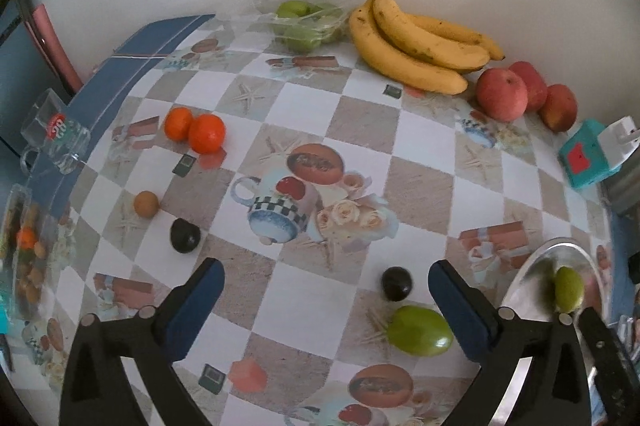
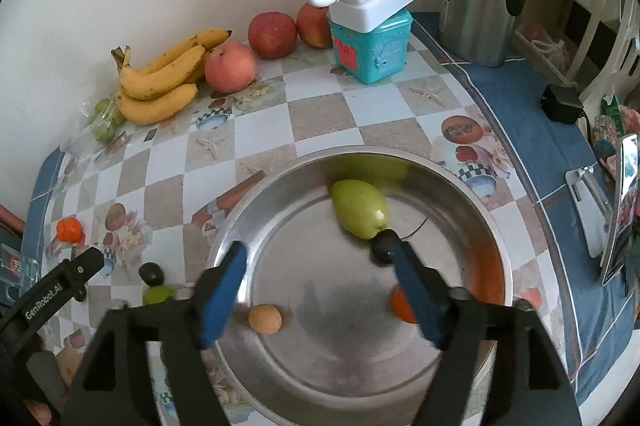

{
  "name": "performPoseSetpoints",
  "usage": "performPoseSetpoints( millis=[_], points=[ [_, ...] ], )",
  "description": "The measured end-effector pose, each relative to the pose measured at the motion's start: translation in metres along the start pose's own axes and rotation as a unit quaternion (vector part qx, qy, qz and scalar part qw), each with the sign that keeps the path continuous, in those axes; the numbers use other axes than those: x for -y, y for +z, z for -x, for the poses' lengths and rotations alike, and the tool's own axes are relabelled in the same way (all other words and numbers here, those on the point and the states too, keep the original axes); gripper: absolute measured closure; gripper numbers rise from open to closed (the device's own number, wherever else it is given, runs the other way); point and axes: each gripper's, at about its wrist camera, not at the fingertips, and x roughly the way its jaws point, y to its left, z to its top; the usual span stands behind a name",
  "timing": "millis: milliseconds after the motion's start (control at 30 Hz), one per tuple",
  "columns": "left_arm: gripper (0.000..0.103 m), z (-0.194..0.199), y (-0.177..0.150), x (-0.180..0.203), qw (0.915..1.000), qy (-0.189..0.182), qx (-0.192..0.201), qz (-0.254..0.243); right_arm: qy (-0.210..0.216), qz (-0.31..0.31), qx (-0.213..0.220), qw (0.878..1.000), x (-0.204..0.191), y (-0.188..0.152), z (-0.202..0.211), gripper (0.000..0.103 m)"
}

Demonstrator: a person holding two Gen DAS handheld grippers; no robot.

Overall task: Organize fruits
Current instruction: 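Withdraw both open tools from the bowl toward the remaining fruits, then grasp the small brown fruit with the left tool while the right tool grasps the large green mango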

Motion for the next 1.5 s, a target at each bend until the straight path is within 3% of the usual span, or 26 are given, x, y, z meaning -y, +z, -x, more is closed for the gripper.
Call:
performPoseSetpoints(
  millis=[67, 333, 567, 967, 1500],
  points=[
    [0.0, -0.002, -0.001, -0.001, 1.0, 0.007, -0.003, -0.004, -0.001, 0.003, 0.004, 1.0, 0.0, 0.0, 0.0, 0.011],
    [0.0, 0.001, -0.001, -0.003, 0.9997, 0.016, 0.003, -0.02, -0.011, 0.016, 0.008, 1.0, -0.001, -0.001, -0.002, 0.011],
    [0.0, 0.009, -0.002, 0.004, 0.9965, 0.035, 0.019, -0.074, -0.016, 0.01, 0.013, 1.0, 0.002, -0.002, -0.003, 0.011],
    [0.0, 0.015, -0.004, 0.006, 0.9903, 0.035, 0.026, -0.132, -0.015, -0.001, -0.017, 1.0, 0.006, -0.005, -0.012, 0.011],
    [0.0, 0.003, 0.005, -0.05, 0.9926, 0.077, 0.012, -0.093, 0.06, 0.096, -0.02, 0.993, -0.062, -0.015, -0.012, 0.011]
  ],
)
